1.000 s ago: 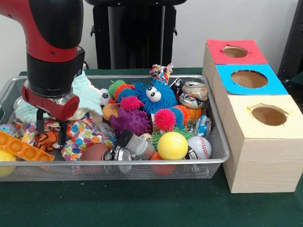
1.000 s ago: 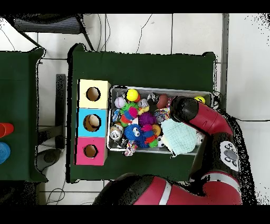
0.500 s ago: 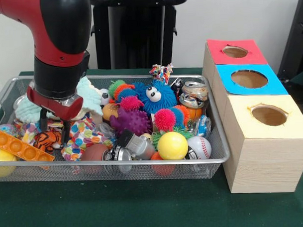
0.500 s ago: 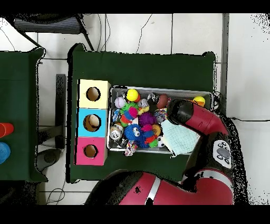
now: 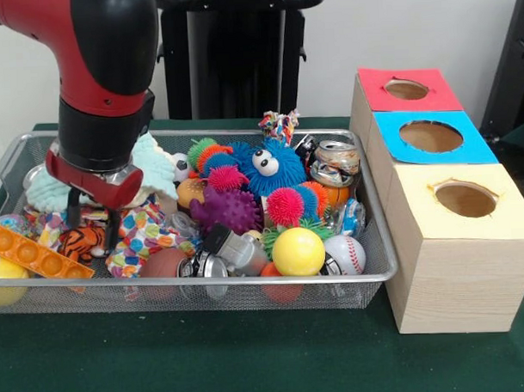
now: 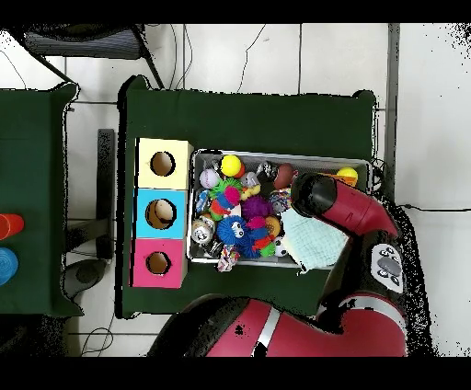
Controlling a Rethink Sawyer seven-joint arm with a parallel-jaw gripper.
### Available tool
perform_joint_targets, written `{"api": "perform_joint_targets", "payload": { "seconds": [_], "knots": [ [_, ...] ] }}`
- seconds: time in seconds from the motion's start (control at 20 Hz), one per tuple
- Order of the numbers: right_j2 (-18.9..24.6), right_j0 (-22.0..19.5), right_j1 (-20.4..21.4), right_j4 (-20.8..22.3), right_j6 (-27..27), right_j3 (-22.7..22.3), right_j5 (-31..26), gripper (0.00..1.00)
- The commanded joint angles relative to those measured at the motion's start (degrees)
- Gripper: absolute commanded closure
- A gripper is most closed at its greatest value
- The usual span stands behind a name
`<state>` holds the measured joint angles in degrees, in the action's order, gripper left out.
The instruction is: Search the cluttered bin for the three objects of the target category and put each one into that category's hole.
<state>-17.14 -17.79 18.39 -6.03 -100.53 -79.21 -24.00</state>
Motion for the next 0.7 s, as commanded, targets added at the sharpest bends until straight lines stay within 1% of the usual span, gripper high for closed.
{"api": "perform_joint_targets", "payload": {
  "seconds": [0.05, 0.25, 0.35, 0.55, 0.7],
  "knots": [
    [1.93, 0.98, -3.39, 1.71, -8.86, -1.95, 3.78, 0.00],
    [0.40, 1.27, -6.63, 1.43, -9.27, 0.76, 4.22, 0.00],
    [0.61, 0.82, -7.86, 0.88, -9.34, 1.61, 4.72, 0.00],
    [1.55, 0.22, -9.19, 0.21, -9.13, 1.26, 5.40, 0.00],
    [1.17, 0.64, -10.02, -0.05, -9.37, 1.48, 5.35, 0.00]
  ]
}}
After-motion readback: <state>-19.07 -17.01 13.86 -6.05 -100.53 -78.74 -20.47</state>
